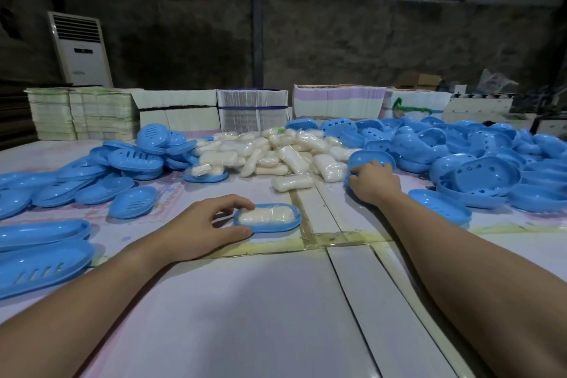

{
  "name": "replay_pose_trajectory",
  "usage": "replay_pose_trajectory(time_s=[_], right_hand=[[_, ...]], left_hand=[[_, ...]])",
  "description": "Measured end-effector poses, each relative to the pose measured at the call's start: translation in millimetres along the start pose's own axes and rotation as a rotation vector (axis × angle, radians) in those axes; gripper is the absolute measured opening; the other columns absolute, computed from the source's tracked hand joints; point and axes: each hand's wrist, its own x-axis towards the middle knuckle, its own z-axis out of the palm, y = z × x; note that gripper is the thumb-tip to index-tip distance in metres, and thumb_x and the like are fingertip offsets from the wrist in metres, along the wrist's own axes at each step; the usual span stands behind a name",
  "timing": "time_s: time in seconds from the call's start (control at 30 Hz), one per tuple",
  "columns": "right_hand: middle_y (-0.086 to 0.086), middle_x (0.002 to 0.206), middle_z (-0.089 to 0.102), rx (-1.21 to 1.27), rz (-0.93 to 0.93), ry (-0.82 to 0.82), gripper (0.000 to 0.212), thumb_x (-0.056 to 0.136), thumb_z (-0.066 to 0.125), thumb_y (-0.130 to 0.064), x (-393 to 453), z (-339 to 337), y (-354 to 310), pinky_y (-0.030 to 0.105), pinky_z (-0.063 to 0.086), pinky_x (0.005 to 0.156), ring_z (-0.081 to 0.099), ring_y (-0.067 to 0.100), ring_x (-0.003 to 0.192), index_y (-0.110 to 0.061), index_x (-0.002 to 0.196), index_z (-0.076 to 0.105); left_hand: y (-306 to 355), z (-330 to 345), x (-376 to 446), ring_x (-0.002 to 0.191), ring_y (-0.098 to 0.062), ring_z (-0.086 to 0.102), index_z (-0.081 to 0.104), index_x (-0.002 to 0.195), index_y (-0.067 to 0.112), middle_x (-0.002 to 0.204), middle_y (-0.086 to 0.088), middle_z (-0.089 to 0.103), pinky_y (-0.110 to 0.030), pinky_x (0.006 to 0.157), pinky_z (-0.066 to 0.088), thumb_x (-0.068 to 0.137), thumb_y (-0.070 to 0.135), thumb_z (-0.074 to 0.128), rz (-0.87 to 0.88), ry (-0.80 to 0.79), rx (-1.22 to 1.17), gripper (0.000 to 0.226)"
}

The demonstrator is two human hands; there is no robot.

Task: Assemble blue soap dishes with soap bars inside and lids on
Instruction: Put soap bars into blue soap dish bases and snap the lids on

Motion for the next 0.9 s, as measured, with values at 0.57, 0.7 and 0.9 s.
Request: replay_pose_trajectory(time_s=[0.57,0.7,0.9], right_hand=[[0.010,0.129,0.052,0.000,0.147,-0.197,0.018,0.091,0.046,-0.029,7,-8,-17,0.055,0.026,0.104,0.044,0.032,0.122,-0.018,0.104,0.047],[0.013,0.125,0.054,-0.006,0.145,-0.132,0.016,0.090,0.049,-0.027,5,-9,-13,0.053,0.031,0.103,0.043,0.034,0.121,-0.016,0.102,0.048],[0.011,0.133,0.047,0.239,-0.022,0.204,0.037,0.091,0.056,-0.007,0,-12,-10,0.042,0.042,0.099,0.047,0.035,0.118,-0.007,0.128,0.060]], left_hand=[[0,0,1,0.117,0.007,0.055,0.062,0.116,0.050,0.124,0.027,0.061,-0.002,0.089,0.041,0.087,0.040,0.075,-0.013,-0.008,0.013,0.033],[1,0,1,0.119,0.005,0.055,0.061,0.116,0.050,0.125,0.026,0.061,-0.001,0.089,0.041,0.087,0.040,0.074,-0.011,-0.016,0.015,0.033],[-1,-1,2,0.121,0.001,0.054,0.060,0.118,0.050,0.128,0.024,0.060,-0.010,0.097,0.042,0.088,0.042,0.073,-0.015,-0.027,0.019,0.034]])
